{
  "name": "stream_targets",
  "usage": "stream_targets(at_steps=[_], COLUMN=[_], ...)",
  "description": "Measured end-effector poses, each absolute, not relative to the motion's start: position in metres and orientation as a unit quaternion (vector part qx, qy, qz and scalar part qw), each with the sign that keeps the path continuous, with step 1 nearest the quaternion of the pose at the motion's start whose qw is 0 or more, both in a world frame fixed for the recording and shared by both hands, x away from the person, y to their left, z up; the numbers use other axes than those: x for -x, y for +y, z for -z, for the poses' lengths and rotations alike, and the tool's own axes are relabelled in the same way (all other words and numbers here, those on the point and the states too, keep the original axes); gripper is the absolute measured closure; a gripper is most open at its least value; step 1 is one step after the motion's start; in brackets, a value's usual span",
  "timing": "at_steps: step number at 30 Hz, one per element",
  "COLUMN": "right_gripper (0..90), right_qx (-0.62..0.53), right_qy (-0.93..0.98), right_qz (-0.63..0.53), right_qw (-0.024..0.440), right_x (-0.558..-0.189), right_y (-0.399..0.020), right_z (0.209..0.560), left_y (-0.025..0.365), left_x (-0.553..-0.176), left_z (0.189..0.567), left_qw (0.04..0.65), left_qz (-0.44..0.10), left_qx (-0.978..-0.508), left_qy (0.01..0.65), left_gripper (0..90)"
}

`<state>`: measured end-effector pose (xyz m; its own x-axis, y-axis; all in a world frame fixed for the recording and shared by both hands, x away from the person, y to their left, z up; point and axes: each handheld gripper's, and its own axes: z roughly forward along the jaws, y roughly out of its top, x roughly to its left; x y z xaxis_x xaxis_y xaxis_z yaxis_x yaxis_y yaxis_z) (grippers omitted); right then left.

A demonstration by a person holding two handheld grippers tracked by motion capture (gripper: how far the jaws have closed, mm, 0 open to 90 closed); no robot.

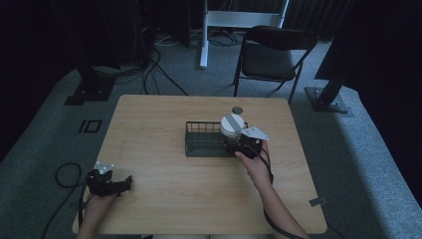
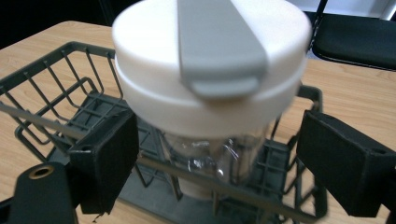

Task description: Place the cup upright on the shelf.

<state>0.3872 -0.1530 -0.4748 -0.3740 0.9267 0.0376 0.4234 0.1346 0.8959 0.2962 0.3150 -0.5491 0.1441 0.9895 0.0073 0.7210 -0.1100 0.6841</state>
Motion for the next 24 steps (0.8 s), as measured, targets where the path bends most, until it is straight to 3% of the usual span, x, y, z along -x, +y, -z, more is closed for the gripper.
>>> stream_targets(at_steps=[24], right_gripper=[13.0], right_qx=[-0.493], right_qy=[0.692], right_qz=[-0.440], right_qw=[0.290], right_x=[-0.355], right_y=[-0.193], right_z=[0.493], left_y=[0.315], left_x=[-0.296], left_z=[0.549], left_qw=[0.276], left_qz=[-0.243], left_qx=[-0.704], left_qy=[0.607], left_gripper=[0.2])
